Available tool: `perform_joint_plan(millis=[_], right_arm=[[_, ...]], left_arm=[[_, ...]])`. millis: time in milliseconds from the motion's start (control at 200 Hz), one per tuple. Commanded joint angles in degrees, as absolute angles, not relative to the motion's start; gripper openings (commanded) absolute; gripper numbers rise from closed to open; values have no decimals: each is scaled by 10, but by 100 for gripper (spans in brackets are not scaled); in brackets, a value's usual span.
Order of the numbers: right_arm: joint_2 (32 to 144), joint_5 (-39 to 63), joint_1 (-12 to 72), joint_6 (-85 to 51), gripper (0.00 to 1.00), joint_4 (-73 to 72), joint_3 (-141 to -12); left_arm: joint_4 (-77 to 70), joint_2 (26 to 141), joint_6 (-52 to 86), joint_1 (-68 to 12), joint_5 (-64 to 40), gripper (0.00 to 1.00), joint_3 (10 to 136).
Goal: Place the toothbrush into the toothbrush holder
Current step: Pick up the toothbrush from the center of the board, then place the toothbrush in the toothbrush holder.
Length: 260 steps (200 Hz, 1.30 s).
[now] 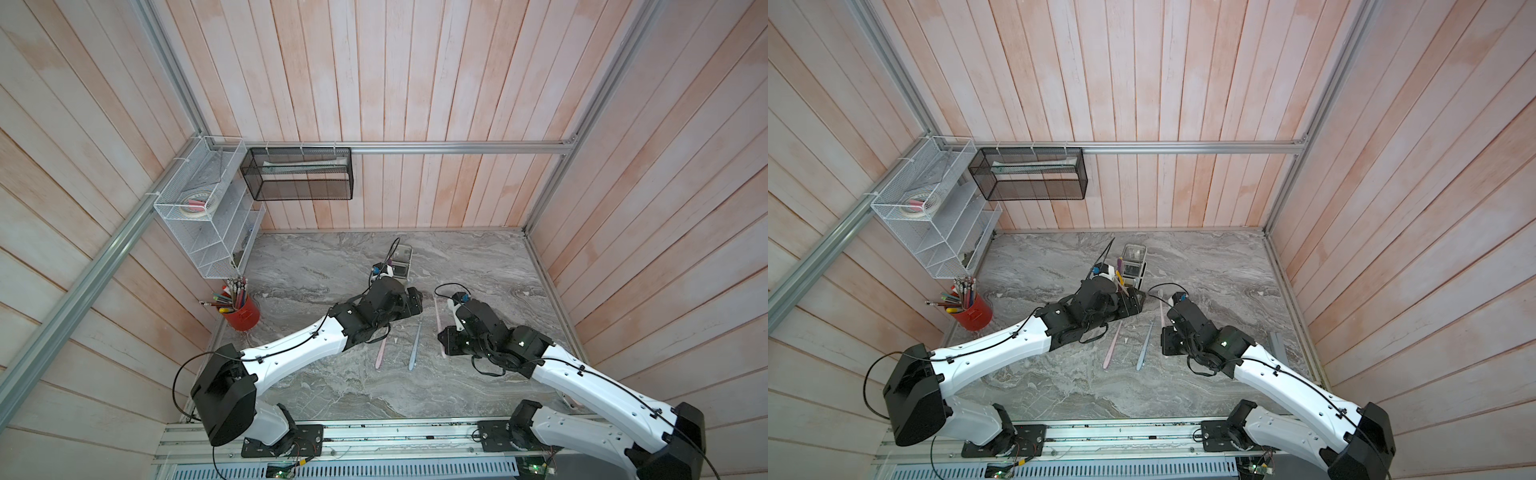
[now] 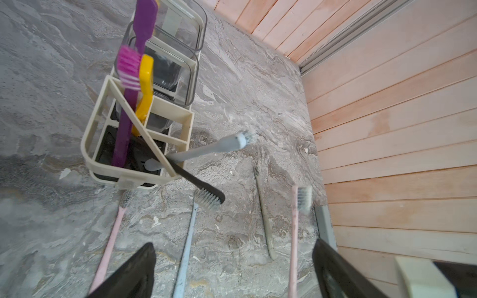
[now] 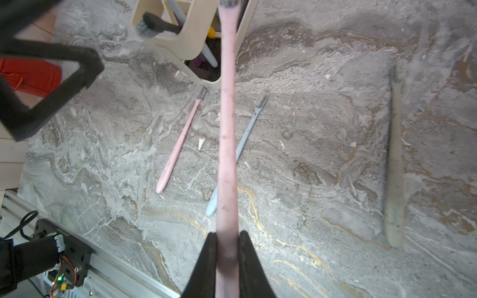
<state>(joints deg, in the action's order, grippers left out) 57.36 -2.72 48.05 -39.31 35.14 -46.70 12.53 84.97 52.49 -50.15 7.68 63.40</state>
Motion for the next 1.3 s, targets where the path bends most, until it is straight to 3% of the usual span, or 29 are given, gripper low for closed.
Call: perform_joint_plan(millis=[0, 525, 715, 930, 1010, 1295], right_arm=[[566, -24, 501, -407, 12, 346, -488], [579, -8, 529, -413, 12, 320, -482], [583, -4, 535, -415, 11, 316, -482], [577, -5, 536, -417, 11, 315, -482], [578, -1, 537, -417, 11, 312, -482], [580, -3, 540, -415, 10, 313, -482]], left_arm=[[108, 869, 541, -498, 61, 95, 662], [66, 903, 589, -498, 5, 86, 661], [64, 912, 592, -502, -2, 76, 673], [59, 911, 597, -508, -12, 72, 660], [48, 911, 600, -511, -19, 62, 652], [55, 911, 597, -512, -26, 54, 654]])
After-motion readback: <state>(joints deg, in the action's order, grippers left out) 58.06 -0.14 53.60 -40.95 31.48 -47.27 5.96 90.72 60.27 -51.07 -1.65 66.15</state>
